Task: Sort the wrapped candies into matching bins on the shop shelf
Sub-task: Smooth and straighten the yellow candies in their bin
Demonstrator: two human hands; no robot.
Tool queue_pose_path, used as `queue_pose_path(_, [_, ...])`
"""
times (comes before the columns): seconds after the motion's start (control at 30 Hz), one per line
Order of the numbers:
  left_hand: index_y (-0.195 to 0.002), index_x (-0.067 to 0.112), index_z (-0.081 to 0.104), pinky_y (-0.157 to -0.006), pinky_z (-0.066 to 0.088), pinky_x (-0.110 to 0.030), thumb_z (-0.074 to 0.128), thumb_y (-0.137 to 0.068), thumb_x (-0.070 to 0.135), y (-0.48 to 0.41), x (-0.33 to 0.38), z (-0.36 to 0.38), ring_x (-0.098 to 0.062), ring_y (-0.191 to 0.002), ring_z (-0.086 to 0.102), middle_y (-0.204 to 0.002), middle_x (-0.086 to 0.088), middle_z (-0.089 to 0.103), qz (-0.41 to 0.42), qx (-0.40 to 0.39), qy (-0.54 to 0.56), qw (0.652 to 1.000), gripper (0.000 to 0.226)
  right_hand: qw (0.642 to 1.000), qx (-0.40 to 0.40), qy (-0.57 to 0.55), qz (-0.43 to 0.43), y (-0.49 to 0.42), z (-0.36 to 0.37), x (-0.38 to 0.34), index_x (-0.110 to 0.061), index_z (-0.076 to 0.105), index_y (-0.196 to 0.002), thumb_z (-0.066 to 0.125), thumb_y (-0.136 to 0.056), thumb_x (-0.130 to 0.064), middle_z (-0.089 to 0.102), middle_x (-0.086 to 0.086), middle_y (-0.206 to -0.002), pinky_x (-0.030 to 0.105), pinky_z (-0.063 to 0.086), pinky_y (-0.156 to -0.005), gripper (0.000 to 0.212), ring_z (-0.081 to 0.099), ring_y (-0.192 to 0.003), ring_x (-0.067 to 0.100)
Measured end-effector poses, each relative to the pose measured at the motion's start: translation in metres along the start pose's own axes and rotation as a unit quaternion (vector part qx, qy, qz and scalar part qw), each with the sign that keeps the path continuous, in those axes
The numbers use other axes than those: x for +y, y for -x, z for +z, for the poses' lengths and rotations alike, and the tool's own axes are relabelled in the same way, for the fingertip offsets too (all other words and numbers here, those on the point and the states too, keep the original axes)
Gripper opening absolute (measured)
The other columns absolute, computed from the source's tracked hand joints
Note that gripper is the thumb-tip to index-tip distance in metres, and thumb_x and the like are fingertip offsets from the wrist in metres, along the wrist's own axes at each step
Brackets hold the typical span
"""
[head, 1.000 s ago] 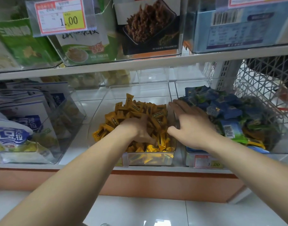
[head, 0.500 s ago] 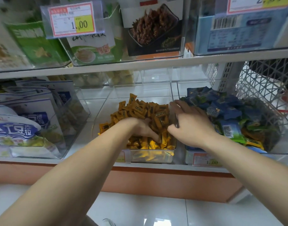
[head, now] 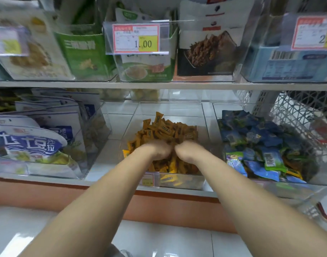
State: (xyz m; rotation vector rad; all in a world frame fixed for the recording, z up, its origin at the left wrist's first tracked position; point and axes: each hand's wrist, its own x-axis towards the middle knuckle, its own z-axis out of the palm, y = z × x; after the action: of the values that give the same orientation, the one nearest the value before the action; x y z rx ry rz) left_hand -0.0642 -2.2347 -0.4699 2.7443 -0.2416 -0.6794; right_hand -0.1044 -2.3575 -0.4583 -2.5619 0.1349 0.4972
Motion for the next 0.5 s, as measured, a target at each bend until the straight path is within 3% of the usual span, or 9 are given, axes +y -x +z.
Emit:
queue_pose_path(0.07, [-0.132, 0.013, 0.058, -0.092, 0.039, -0.035, 0.028, -0.105, 0.051, 0.0, -0.002, -0.003, -0.028, -0.118, 0.055, -0.138, -0.012, 0.056, -0.002, -0.022, 0.066, 0.998, 0.056, 0.999, -0.012, -0.01, 0.028, -0.01, 0.001, 0.0, -0.003, 0.057, -0.133, 0.03, -0.106, -0.023, 0.054, 0.021, -0.14, 0.029, 0.04, -0.087, 0.043, 0.054, -0.122, 0.032])
queue_pose_path(0.13, [-0.139, 0.016, 0.054, -0.094, 0.033, -0.031, 0.029, -0.104, 0.054, 0.0, -0.004, -0.006, -0.028, -0.13, 0.049, -0.143, -0.008, 0.053, 0.012, -0.049, 0.145, 0.988, 0.057, 0.997, -0.021, -0.054, 0.054, -0.017, -0.002, -0.001, -0.002, 0.049, -0.142, 0.029, -0.108, -0.024, 0.047, 0.02, -0.148, 0.032, 0.039, -0.1, 0.045, 0.048, -0.132, 0.032])
queue_pose_path(0.2, [-0.141, 0.017, 0.051, -0.1, 0.032, -0.031, 0.029, -0.105, 0.05, -0.001, -0.003, -0.005, -0.027, -0.133, 0.046, -0.145, -0.007, 0.052, 0.031, -0.069, 0.188, 0.979, 0.054, 0.992, -0.026, -0.104, 0.066, -0.02, -0.003, -0.002, -0.003, 0.042, -0.148, 0.032, -0.109, -0.027, 0.042, 0.017, -0.153, 0.034, 0.035, -0.11, 0.047, 0.043, -0.138, 0.031])
queue_pose_path(0.3, [-0.146, 0.012, 0.044, -0.113, 0.028, -0.037, 0.024, -0.107, 0.039, -0.004, 0.001, 0.002, -0.027, -0.139, 0.04, -0.15, -0.01, 0.045, 0.032, -0.086, 0.188, 0.978, 0.051, 0.99, -0.01, -0.115, 0.084, -0.021, 0.008, 0.0, -0.002, 0.034, -0.152, 0.027, -0.109, -0.025, 0.037, 0.019, -0.156, 0.035, 0.034, -0.111, 0.049, 0.04, -0.14, 0.032])
queue_pose_path(0.5, [-0.14, 0.015, 0.052, -0.111, 0.034, -0.038, 0.033, -0.106, 0.037, -0.014, -0.003, 0.002, -0.028, -0.133, 0.047, -0.143, -0.01, 0.053, 0.035, -0.072, 0.264, 0.961, 0.045, 0.978, -0.001, -0.199, 0.069, -0.024, 0.013, 0.005, -0.006, 0.045, -0.146, 0.027, -0.11, -0.032, 0.048, 0.018, -0.148, 0.038, 0.037, -0.113, 0.048, 0.047, -0.134, 0.033])
